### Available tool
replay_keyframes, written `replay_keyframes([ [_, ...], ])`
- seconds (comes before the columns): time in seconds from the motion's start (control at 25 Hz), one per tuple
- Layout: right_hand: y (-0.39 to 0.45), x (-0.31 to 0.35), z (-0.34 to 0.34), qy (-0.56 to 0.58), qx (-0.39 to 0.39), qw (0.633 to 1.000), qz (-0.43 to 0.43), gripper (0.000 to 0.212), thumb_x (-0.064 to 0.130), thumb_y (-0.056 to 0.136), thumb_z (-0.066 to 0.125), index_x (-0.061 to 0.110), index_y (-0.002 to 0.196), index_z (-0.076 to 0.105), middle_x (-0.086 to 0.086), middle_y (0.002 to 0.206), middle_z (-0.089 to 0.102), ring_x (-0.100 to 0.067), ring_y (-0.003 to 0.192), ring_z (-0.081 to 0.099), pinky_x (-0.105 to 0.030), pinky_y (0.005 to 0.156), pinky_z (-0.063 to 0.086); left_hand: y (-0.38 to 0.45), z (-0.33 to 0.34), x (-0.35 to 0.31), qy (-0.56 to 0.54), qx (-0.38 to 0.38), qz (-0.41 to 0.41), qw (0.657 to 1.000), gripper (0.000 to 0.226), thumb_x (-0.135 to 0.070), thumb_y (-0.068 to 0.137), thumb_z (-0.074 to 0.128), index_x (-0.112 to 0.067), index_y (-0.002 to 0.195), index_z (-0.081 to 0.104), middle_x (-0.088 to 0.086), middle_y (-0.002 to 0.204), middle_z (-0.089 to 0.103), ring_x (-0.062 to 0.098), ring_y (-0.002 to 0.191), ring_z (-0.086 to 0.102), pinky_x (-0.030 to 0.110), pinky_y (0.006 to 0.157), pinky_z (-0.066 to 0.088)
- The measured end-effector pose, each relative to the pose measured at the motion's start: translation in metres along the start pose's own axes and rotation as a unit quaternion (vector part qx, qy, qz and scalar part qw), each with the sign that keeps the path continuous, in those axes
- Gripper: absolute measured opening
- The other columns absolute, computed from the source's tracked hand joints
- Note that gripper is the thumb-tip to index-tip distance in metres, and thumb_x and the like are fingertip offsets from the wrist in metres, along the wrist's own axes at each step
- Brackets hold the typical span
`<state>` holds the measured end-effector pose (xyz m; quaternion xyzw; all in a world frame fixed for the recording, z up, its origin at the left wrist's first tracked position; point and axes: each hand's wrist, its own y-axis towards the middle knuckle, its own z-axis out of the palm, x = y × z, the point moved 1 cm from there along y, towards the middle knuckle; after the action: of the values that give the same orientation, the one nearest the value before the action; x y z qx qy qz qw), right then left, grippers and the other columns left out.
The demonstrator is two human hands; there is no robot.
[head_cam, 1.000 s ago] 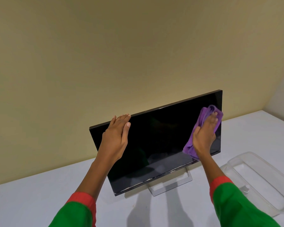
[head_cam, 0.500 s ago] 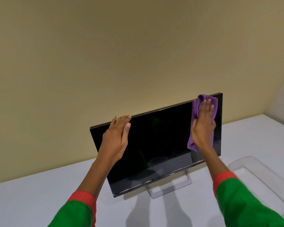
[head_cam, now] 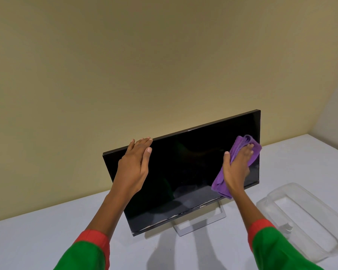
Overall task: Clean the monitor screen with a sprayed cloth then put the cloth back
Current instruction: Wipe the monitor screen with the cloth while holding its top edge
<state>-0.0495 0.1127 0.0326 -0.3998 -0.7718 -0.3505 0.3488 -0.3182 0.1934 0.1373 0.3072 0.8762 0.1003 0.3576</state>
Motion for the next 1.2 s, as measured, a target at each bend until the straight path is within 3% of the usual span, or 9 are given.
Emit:
replay_keyframes([
  [0.16,0.006,0.024,0.002,-0.028,-0.02,0.993,-0.11,0.067,0.015,0.097,0.039,0.009,0.151,-0.001,-0.008,0.161,-0.001,-0.022,0.149,0.0,-0.057,0.112,0.016,-0.001,-0.001,0.0,0.0,0.002,-0.002,1.0,0.039,-0.032,0.098,0.03,-0.027,0.133,0.046,-0.007,0.145,0.042,0.014,0.142,0.017,0.036,0.11,0.025],
  [0.24,0.026,0.03,-0.006,-0.034,-0.029,0.991,-0.124,0.066,0.009,0.095,0.036,0.01,0.151,0.0,-0.006,0.162,0.0,-0.02,0.149,0.0,-0.057,0.112,0.014,-0.001,0.0,-0.002,-0.003,0.004,-0.005,1.0,0.038,-0.032,0.098,0.03,-0.028,0.133,0.045,-0.008,0.145,0.042,0.013,0.142,0.016,0.036,0.11,0.024],
  [0.44,0.054,0.005,-0.017,-0.039,-0.045,0.996,-0.069,0.064,0.006,0.096,0.033,0.008,0.15,0.0,-0.008,0.161,0.002,-0.024,0.148,0.005,-0.056,0.111,0.024,0.0,-0.002,-0.002,-0.008,0.009,0.0,1.0,0.039,-0.031,0.098,0.03,-0.027,0.134,0.045,-0.007,0.145,0.042,0.014,0.142,0.017,0.033,0.11,0.023],
  [0.64,0.021,-0.046,-0.005,-0.001,-0.034,0.999,0.031,0.06,0.003,0.098,0.033,0.003,0.15,0.002,-0.014,0.16,0.007,-0.034,0.145,0.017,-0.056,0.112,0.03,-0.002,-0.001,-0.002,-0.012,0.007,-0.002,1.0,0.039,-0.032,0.098,0.03,-0.027,0.134,0.045,-0.007,0.145,0.042,0.014,0.142,0.016,0.031,0.11,0.022],
  [0.76,-0.021,-0.058,0.011,0.039,-0.012,0.998,0.048,0.064,0.004,0.098,0.036,0.013,0.152,0.002,-0.012,0.16,0.013,-0.038,0.139,0.031,-0.051,0.111,0.033,0.0,-0.002,-0.001,-0.011,0.004,-0.004,1.0,0.038,-0.032,0.098,0.03,-0.027,0.133,0.046,-0.007,0.144,0.043,0.014,0.142,0.017,0.031,0.11,0.022],
  [0.84,-0.044,-0.048,0.022,0.046,-0.007,0.999,0.013,0.065,0.005,0.098,0.038,0.018,0.151,0.005,-0.012,0.157,0.021,-0.039,0.135,0.037,-0.052,0.107,0.037,0.0,-0.002,-0.001,-0.014,0.005,-0.003,1.0,0.038,-0.032,0.098,0.031,-0.027,0.133,0.046,-0.007,0.144,0.043,0.014,0.142,0.017,0.031,0.11,0.022],
  [1.0,-0.042,-0.011,0.026,-0.027,-0.011,0.991,-0.134,0.067,-0.001,0.094,0.04,0.012,0.15,0.006,-0.008,0.16,0.012,-0.027,0.147,0.014,-0.054,0.107,0.031,-0.001,-0.003,-0.001,0.002,0.011,-0.003,1.0,0.039,-0.033,0.098,0.029,-0.028,0.134,0.045,-0.008,0.145,0.042,0.014,0.142,0.017,0.035,0.11,0.024],
  [1.2,0.009,-0.011,0.006,-0.027,-0.039,0.994,-0.097,0.066,0.002,0.095,0.036,0.014,0.151,0.004,-0.005,0.161,0.005,-0.023,0.148,0.006,-0.056,0.109,0.027,-0.001,-0.004,-0.001,0.01,0.02,0.0,1.0,0.04,-0.033,0.098,0.029,-0.028,0.135,0.044,-0.007,0.145,0.041,0.015,0.142,0.017,0.037,0.111,0.024],
])
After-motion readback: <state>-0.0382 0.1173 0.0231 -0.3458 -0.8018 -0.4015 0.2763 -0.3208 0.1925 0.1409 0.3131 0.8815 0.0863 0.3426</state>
